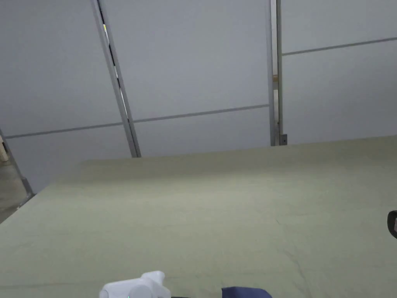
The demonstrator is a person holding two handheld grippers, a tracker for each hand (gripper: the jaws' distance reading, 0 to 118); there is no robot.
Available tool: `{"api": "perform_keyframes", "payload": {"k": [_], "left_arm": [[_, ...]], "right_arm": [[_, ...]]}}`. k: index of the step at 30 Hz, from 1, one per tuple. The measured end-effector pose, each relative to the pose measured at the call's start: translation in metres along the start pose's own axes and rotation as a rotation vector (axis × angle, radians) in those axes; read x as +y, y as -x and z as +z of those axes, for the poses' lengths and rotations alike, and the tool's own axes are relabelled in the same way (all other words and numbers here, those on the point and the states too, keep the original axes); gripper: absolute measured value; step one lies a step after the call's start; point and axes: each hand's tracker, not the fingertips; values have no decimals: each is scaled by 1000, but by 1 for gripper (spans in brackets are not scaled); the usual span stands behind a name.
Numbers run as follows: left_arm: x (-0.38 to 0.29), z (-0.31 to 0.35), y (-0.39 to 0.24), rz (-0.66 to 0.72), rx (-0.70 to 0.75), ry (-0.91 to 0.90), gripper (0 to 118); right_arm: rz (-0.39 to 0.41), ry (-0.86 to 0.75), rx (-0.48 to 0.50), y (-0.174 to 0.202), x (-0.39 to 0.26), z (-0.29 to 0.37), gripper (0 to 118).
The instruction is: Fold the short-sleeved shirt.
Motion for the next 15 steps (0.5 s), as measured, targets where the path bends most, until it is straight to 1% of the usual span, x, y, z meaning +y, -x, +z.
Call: {"api": "perform_keyframes", "payload": {"k": [1,2,3,4,5,6,7,8,9,10,11,12,13,14,15], "left_arm": [[-6,-13,1,-40,24,16,118],[-15,-8,-7,-135,80,-84,116],[-30,11,-27,-169,103,-101,112],[-42,29,-42,-123,85,-91,109],[-45,37,-43,-96,59,-102,109],[-49,46,-42,-114,58,-154,97],[-53,48,-42,-122,19,-155,83],[-39,33,-31,-139,44,-152,72],[-42,30,-29,-89,-43,-15,46],[-41,31,-26,-61,-79,-11,16],[-40,33,-21,-1,-142,-20,5],[-53,47,-30,55,-170,-28,5],[-54,47,-26,107,-244,0,5],[-54,46,-21,105,-241,-51,5],[-56,46,-18,153,-262,-49,5]], "right_arm": [[-7,6,-2,-1,-5,-3,2],[-21,17,3,-4,-8,-6,2],[-41,29,9,-6,-12,-10,2],[-55,33,12,-7,-16,-12,2],[-59,36,12,-7,-20,-14,2],[-59,47,11,-6,-23,-18,2],[-56,58,12,-5,-26,-20,2],[-55,66,16,-4,-29,-22,2],[-52,75,24,-3,-33,-22,2],[-49,83,29,-2,-35,-23,2],[-45,88,31,-2,-38,-24,2],[-39,98,32,-2,-41,-25,2],[-34,114,37,-4,-45,-25,2],[-37,125,43,-6,-47,-26,2],[-49,133,50,-10,-51,-26,2]]}}
